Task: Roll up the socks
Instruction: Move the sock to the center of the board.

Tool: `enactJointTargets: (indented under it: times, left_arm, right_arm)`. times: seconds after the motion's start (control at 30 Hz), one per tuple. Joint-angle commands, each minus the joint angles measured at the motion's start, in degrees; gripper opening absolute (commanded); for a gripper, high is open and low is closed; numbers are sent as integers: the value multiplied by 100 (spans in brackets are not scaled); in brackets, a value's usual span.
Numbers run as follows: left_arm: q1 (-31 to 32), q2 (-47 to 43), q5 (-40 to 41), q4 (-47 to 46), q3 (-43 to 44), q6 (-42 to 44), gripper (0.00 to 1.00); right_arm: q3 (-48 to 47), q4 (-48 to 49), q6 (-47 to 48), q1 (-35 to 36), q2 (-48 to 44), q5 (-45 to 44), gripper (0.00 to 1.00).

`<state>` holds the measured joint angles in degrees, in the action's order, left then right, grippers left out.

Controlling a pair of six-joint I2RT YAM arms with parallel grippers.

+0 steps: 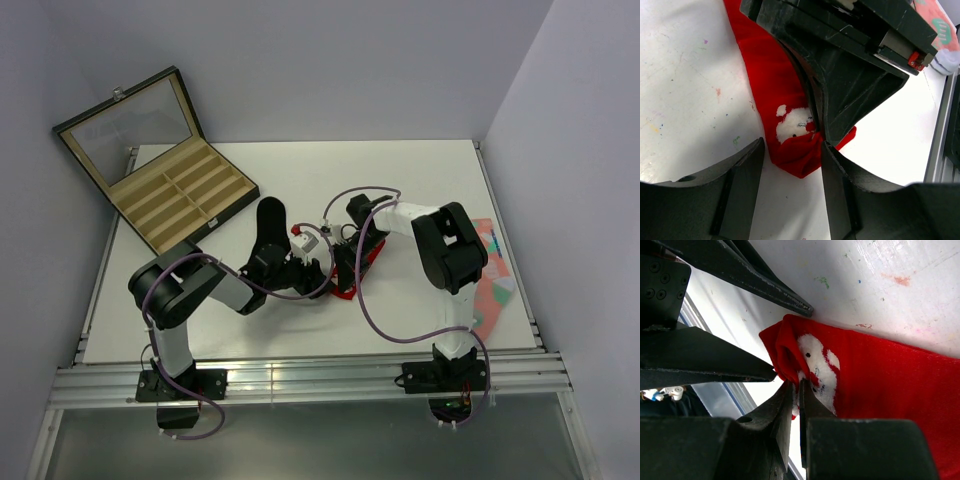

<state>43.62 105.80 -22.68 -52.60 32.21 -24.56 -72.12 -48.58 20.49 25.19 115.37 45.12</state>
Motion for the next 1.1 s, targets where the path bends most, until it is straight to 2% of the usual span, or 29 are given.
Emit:
enactJointTargets:
  times: [0.0, 0.2, 0.43, 0.53, 0.57, 0.63, 0.67, 0.83, 0.93, 1.07]
  left_arm:
    - [33, -16, -52, 74, 101, 223, 56]
    - [42, 29, -35, 188, 189, 232, 53]
    - [103, -6, 263, 592, 339, 258, 42]
    - [156, -7, 448, 900, 462, 250, 31]
    - [182, -24, 509, 953, 488, 223, 24]
    - [209, -59, 623, 1093, 515, 180, 20]
    - [226, -112, 720, 1155, 523, 110, 14]
    - [332, -209, 1282, 1936, 787, -49, 0]
    - [481, -287, 1625, 2551, 1006, -146, 0]
    - [674, -525, 2363, 3176, 1139, -558, 0]
  right_arm:
    - [-197, -91, 122, -58, 117, -30, 0]
    - [-197, -91, 122, -67, 117, -56, 0]
    - [-180, -47, 95, -76, 100, -100, 0]
    - [-154, 15, 52, -84, 56, -162, 0]
    - [-145, 67, 43, -84, 38, -214, 0]
    - [-118, 103, -10, -76, -15, -267, 0]
    - [-118, 155, -27, -84, -32, -302, 0]
    - [-4, 393, -221, -84, -260, -575, 1]
    - [84, 542, -317, -93, -480, -794, 11]
    - [233, 832, -423, -102, -857, -1181, 19]
